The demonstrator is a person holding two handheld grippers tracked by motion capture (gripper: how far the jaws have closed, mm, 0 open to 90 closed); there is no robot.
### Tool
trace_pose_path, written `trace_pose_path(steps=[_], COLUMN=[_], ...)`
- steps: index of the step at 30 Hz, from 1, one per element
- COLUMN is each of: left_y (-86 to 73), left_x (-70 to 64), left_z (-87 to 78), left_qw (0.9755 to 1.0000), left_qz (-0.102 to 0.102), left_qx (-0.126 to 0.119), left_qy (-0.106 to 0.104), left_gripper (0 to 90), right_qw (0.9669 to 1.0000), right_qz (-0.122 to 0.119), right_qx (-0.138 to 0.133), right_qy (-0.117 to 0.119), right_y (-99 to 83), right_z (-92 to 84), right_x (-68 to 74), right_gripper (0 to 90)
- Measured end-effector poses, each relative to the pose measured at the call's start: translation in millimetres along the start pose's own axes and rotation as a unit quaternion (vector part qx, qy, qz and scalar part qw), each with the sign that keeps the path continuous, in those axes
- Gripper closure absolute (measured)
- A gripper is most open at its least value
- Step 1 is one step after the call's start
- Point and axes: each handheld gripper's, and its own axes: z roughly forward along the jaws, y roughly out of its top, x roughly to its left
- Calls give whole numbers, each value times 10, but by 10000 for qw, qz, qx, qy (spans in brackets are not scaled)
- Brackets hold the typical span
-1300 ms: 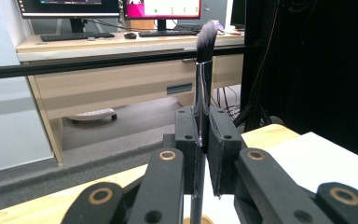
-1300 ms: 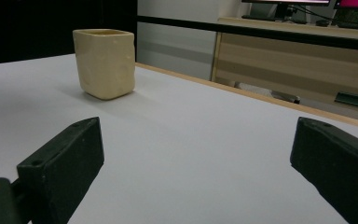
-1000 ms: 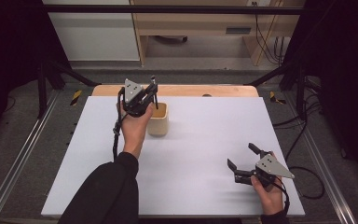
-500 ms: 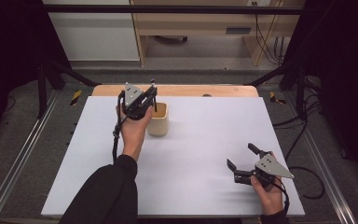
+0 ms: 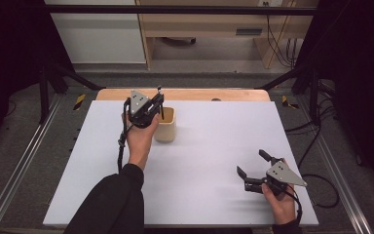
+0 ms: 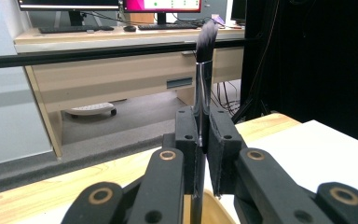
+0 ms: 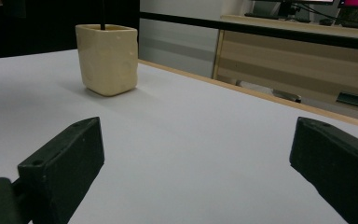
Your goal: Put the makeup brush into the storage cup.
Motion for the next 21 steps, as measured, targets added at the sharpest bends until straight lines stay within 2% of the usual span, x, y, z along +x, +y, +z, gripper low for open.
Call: trace_pose_path(steps=[9,21], left_y=[-34,-112], left_x=[13,28], left_z=[-26,-31], left_qw=[10000,10000], left_qz=[19,27], left_qx=[-40,38], left_qy=[25,53], left_gripper=[837,837], right_qw=[10000,10000], right_qz=[4,7], right_qx=[10,21], right_qy=[10,9], right_y=[-2,-3], right_z=[5,8], right_x=[6,5], right_gripper=[35,40])
